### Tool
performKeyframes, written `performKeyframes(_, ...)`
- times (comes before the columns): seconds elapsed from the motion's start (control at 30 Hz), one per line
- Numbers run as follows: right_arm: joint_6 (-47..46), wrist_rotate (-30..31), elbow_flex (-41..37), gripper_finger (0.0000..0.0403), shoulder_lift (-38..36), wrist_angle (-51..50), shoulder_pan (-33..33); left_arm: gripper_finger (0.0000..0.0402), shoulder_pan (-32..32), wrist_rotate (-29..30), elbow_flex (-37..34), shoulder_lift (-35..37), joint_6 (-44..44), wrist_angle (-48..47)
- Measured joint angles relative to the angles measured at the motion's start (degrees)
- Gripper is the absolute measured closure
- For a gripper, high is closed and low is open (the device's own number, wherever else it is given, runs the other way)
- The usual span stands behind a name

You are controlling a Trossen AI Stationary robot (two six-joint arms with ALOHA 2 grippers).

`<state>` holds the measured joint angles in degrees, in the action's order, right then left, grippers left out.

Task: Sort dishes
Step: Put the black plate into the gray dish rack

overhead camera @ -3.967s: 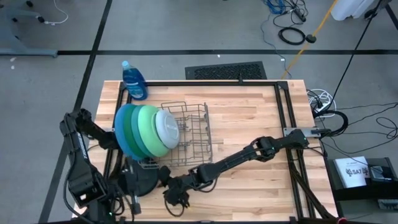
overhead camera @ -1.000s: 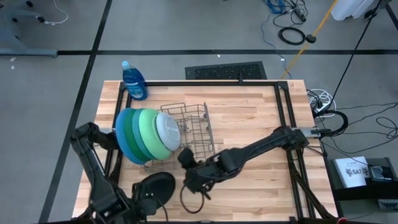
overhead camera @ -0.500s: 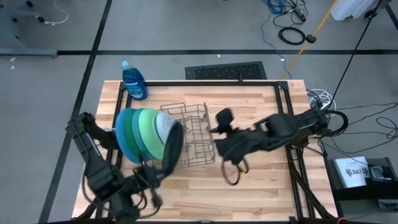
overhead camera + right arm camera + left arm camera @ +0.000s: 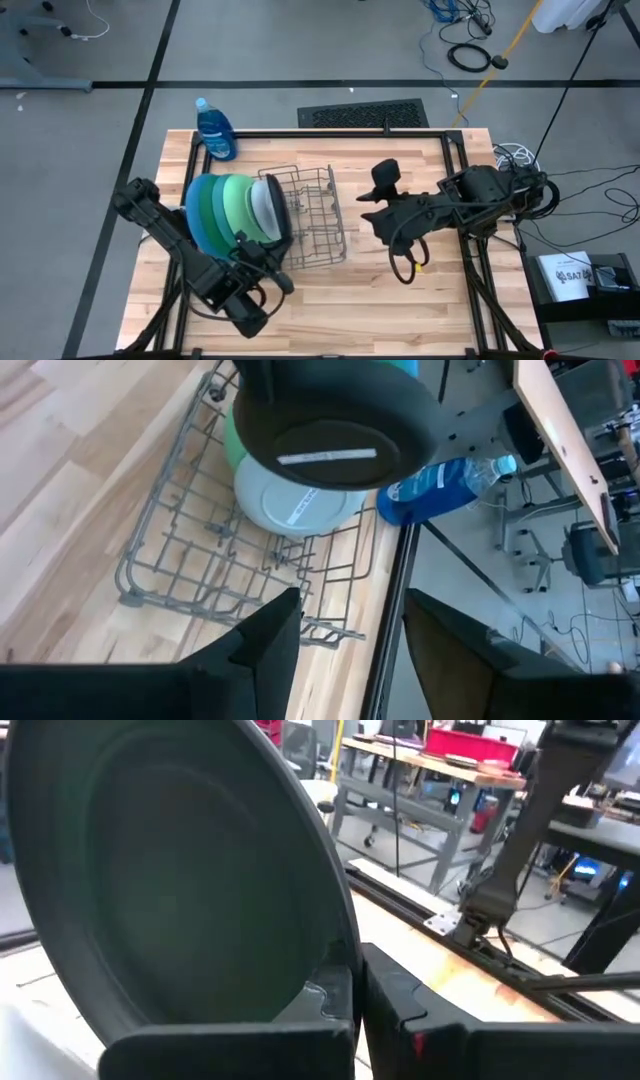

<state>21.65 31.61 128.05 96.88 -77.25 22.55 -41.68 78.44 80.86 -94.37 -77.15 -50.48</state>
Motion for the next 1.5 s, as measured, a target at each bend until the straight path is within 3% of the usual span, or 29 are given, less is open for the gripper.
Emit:
performKeyframes(0.13,0.0,-0.1,-0.8,0.0232,0.0,0.0,0.0,0.0402,0.5,-1.1,-1.3,0.0,7.5,7.1)
performKeyframes(0.27,0.0,-0.1,-0.8,0.0232,0.1,-0.4,0.0,0.0402,1.1,-5.8,-1.3,0.0,26.7,20.1)
performKeyframes(0.37,0.0,-0.1,-0.8,0.0232,0.1,-0.4,0.0,0.0402,2.5,-9.4,-1.3,0.0,36.2,25.6)
performKeyframes(0.63,-0.3,-0.1,-0.8,0.0232,0.1,-0.4,0.1,0.0402,5.8,-13.8,-9.0,1.9,41.8,38.0)
performKeyframes(0.77,-1.3,-0.2,-0.8,0.0232,0.1,-1.4,0.1,0.0402,5.8,-13.1,-17.3,7.3,45.5,49.3)
performKeyframes(0.87,-1.7,-0.2,-0.8,0.0232,0.1,-1.7,0.1,0.0402,7.3,-17.3,-24.0,11.0,49.0,59.7)
performKeyframes(1.03,-1.4,-0.2,-0.8,0.0232,0.1,-0.7,0.1,0.0402,12.2,-24.5,-31.6,12.8,46.1,70.8)
performKeyframes(1.5,-3.1,-0.2,-0.8,0.0232,0.1,-1.1,0.1,0.0401,13.5,-17.7,-32.5,13.7,27.2,57.4)
